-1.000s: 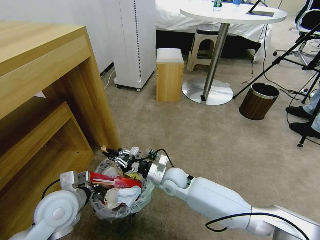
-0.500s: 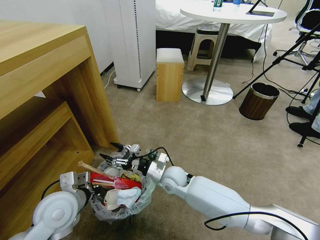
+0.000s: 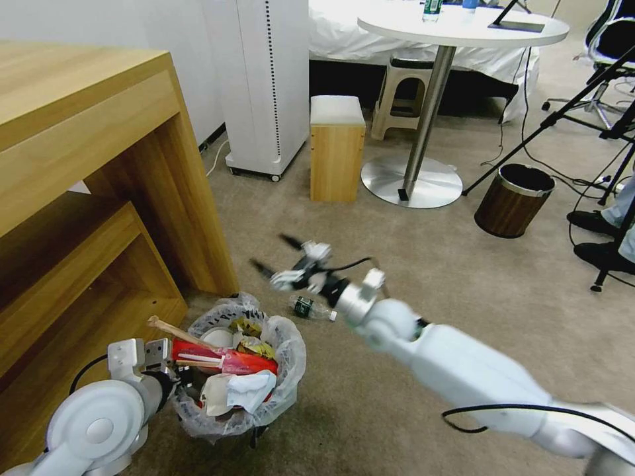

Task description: Pick up the trash bin and place the garbage on the floor into it.

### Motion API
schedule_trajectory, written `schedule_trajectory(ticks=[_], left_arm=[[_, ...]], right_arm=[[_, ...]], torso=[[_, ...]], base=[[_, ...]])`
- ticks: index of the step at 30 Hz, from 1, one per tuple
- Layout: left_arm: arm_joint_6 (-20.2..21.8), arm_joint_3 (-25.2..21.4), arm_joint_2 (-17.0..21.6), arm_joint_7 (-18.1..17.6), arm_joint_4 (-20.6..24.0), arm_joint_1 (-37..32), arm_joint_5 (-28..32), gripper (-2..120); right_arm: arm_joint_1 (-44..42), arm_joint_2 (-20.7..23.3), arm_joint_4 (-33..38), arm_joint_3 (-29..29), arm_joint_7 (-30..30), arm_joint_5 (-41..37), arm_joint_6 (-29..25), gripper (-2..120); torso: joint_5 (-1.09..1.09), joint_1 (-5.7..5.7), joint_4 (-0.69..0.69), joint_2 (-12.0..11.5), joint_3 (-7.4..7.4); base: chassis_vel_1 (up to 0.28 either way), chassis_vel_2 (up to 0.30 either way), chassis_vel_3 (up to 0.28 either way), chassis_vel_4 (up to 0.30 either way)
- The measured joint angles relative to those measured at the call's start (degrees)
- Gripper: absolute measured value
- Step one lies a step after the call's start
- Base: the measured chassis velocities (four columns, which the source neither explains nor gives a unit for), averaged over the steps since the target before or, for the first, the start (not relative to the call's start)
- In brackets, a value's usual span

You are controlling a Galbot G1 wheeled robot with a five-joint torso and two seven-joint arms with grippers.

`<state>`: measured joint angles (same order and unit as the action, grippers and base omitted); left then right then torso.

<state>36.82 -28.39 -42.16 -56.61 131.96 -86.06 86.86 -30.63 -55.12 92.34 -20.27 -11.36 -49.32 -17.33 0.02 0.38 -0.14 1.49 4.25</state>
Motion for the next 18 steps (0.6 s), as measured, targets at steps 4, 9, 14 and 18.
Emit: schedule_trajectory(ticks=[4,9,14,18], left_arm=[[0.0,0.5,-1.1,1.1,0.1,-0.2,-1.7,0],[0.0,0.8,-1.4,2.4,0.5,0.4,-2.4,0],[0.2,0.8,-0.1,2.7,1.9,0.6,-1.5,0],[0.5,0.3,1.7,1.9,2.9,0.1,-0.2,0]], right_arm=[[-4.7,1.8,0.3,9.2,2.2,1.7,1.2,100],[-13.3,3.6,2.6,21.6,4.9,4.2,3.2,100],[-25.4,4.1,3.1,34.1,6.8,11.3,4.0,100],[-33.2,2.9,3.2,40.6,6.8,15.1,3.6,100]], torso=[[0.00,0.00,0.01,0.0,0.00],[-0.01,0.00,0.02,0.0,0.00],[0.00,0.00,-0.01,0.0,-0.01],[0.01,0.00,0.01,0.0,-0.01]], base=[[0.000,0.000,0.000,0.000],[0.000,0.000,0.000,0.000],[0.000,0.000,0.000,0.000],[0.000,0.000,0.000,0.000]])
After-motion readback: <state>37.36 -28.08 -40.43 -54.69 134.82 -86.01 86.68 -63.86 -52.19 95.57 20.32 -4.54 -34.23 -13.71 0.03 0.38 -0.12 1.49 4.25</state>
